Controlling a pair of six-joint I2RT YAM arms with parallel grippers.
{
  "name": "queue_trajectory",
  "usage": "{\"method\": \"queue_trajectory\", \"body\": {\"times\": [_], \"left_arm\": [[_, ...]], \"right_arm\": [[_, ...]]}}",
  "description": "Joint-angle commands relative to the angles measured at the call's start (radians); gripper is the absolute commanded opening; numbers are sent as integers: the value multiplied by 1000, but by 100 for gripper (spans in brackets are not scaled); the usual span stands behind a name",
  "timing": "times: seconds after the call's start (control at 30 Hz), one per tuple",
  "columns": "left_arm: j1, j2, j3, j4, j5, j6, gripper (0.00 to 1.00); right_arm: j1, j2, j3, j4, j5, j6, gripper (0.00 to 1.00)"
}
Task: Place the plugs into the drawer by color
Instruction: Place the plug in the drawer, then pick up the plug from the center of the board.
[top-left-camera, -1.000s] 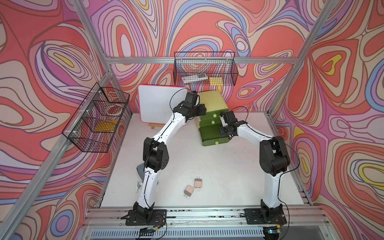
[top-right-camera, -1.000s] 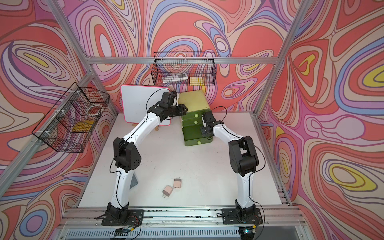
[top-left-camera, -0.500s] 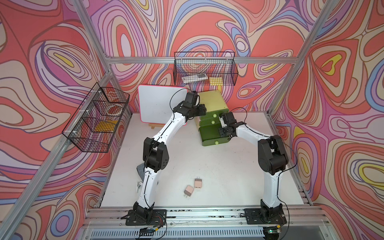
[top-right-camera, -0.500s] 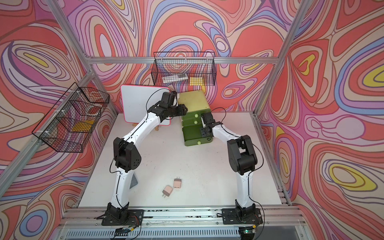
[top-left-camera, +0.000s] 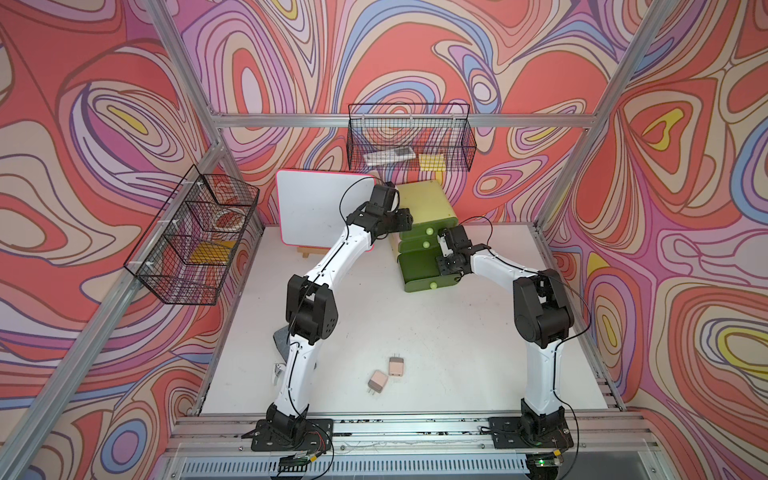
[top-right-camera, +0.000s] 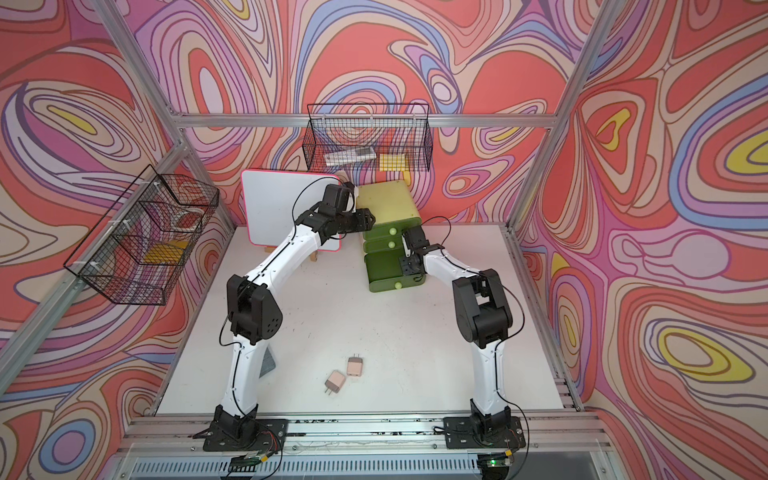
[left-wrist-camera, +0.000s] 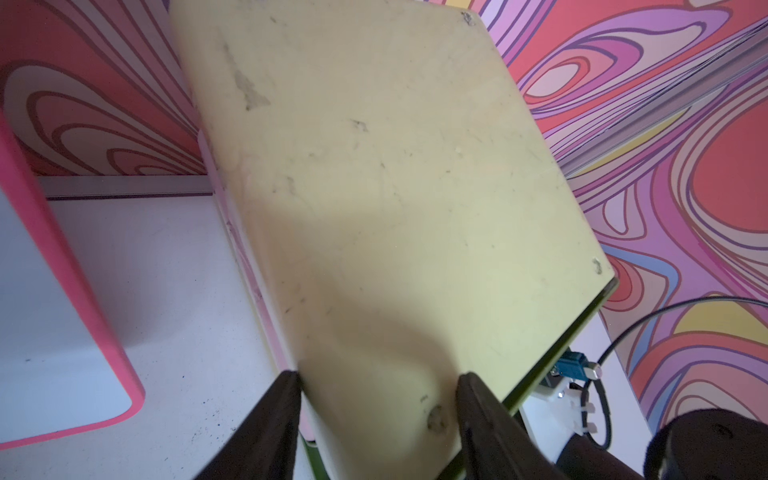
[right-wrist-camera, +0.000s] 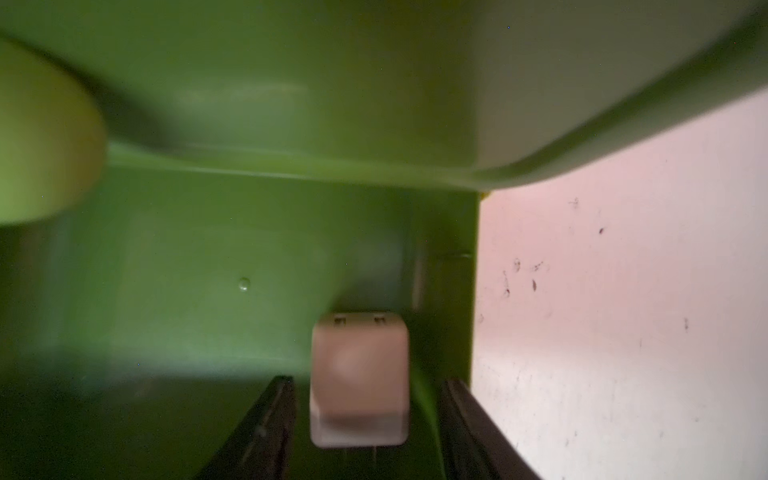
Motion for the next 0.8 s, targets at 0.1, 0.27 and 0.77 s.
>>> {"method": "queue_trajectory", "body": {"times": [0.1,0.27,0.77], "left_arm": [[-9,20,9,-74,2,16,59],[-9,21,8,-74,11,11,59],[-11,-2,4,-89,4,13,58]], "right_arm": [[-3,-142,10,-71,-38,29,62],[98,-379,-217,-70,-66,127,61],[827,-434,-520,25,119,527,65]]}}
